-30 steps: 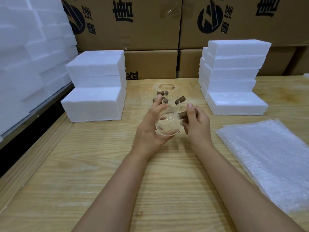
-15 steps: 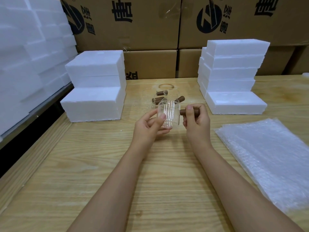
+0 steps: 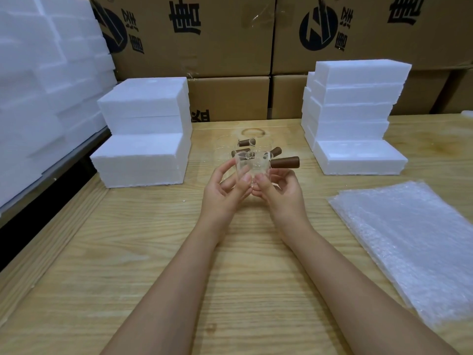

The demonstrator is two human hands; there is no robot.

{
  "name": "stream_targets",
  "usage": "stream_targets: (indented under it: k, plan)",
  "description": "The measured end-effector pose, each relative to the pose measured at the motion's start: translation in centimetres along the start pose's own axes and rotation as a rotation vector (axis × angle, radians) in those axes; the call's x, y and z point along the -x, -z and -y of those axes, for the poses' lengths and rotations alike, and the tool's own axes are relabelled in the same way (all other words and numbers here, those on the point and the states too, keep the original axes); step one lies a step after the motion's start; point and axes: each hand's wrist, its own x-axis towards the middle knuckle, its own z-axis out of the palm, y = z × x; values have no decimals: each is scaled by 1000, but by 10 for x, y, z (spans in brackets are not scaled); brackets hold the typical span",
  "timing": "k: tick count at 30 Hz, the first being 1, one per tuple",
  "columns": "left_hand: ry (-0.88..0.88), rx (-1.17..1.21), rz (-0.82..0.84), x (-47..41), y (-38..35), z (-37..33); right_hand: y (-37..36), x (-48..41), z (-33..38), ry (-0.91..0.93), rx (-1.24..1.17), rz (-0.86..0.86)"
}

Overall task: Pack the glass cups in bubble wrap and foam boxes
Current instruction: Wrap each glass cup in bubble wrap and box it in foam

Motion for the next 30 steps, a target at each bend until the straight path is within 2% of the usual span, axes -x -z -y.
stream_targets:
  k: [5,9,14,21,25,30]
  plan:
    - [84,27,-15,-3,3,0,3,-2,4,-148,-311,66]
    - [109,-28,38,-2,3,1,6,-2,6,-202,-377,131]
    - [92,-47,1,-3,3,0,3,-1,7,-188,-311,114]
    - [89,-65,-52,-5,4,0,-2,2,6,53,-45,-170]
    - [78,-103,-35,-3,2,2,-5,6,1,169,73,-66]
    - [57,-79,-31,-3,3,2,-6,7,3,118,-7,-59]
